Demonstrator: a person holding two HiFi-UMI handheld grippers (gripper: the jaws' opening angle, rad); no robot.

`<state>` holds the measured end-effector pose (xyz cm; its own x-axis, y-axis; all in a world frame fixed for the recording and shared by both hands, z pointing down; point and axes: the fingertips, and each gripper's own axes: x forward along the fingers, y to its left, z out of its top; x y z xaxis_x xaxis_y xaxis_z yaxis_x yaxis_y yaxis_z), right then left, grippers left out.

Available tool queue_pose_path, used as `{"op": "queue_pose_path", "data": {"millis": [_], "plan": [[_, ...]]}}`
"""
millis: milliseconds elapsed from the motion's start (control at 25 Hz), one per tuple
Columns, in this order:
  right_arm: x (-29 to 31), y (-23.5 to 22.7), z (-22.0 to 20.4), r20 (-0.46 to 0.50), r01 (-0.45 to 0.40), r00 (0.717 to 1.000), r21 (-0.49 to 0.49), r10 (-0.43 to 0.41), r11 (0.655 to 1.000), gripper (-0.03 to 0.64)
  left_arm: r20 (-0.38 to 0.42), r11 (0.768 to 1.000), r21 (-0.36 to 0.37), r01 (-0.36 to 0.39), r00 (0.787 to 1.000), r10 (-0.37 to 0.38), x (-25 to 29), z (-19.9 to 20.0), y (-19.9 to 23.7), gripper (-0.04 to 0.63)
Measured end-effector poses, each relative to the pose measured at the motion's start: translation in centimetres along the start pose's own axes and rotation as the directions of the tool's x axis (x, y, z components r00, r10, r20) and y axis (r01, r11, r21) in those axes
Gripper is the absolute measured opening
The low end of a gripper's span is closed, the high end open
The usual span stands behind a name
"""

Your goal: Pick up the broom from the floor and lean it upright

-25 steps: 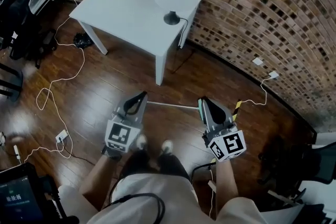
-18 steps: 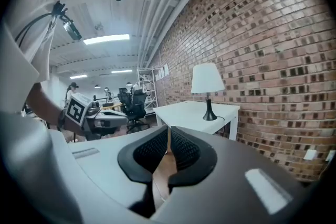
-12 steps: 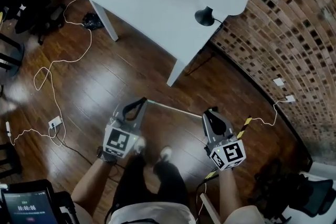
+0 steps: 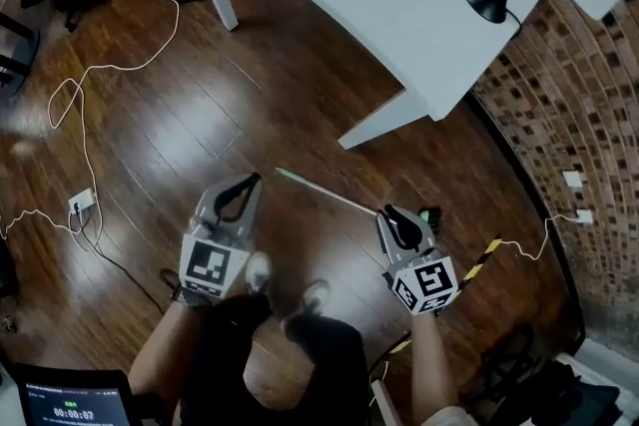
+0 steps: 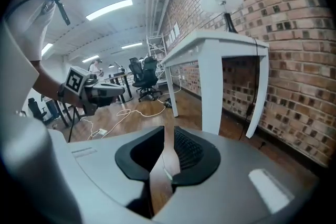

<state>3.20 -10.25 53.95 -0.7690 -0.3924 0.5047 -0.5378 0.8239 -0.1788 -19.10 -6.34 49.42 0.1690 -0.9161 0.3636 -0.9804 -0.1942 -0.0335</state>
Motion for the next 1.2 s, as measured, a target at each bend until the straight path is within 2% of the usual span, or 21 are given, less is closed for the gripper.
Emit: {"op": "queue_pose_path", "data": {"millis": [200,360,560,720,880,960,1080,1200], "plan": [[6.4,-0.6,-7.9,-0.075,-0.058,0.996,-0.045,0.055,0.997,0.081,-0.017,0.996,-0.076,-0.039,0.999,0.038,2.9,-8.8,-0.2,0.0],[11.2,-2.1,-15.0,-0.131,-0.088,0.988,-0.039,0.083,0.995,0.086,-0.051,0.986,-0.148,-0.081,0.996,0.074,4.6,-17.2,-1.1,0.0],[18.0,-3.8,-23.9,-0.25,-0.16,0.96,-0.112,0.128,0.981,0.086,-0.091,0.971,-0.204,-0.128,0.99,0.111,6.6,-28.0,-1.8,0.0],[23.4,-4.2,-30.7,-0.334,-0.221,0.929,-0.161,0.158,0.962,0.087,-0.118,0.962,-0.238,-0.136,0.987,0.111,9.7,-35.5,-2.7,0.0],[27.4,-4.0,-36.1,-0.388,-0.263,0.907,-0.218,0.163,0.94,0.092,-0.124,0.972,-0.209,-0.106,0.989,0.081,12.6,-39.8,-4.3,0.0],[28.6,-3.6,-38.4,-0.424,-0.3,0.89,-0.271,0.166,0.915,0.095,-0.126,0.972,-0.207,-0.111,0.988,0.086,13.6,-41.1,-4.5,0.0],[29.7,-3.4,-41.9,-0.504,-0.369,0.847,-0.326,0.17,0.87,0.097,-0.139,0.965,-0.223,-0.135,0.985,0.106,14.6,-42.3,-4.5,0.0],[30.3,-3.7,-44.5,-0.595,-0.431,0.791,-0.372,0.145,0.822,0.101,-0.145,0.968,-0.217,-0.13,0.984,0.1,14.7,-42.8,-5.1,0.001]]}}
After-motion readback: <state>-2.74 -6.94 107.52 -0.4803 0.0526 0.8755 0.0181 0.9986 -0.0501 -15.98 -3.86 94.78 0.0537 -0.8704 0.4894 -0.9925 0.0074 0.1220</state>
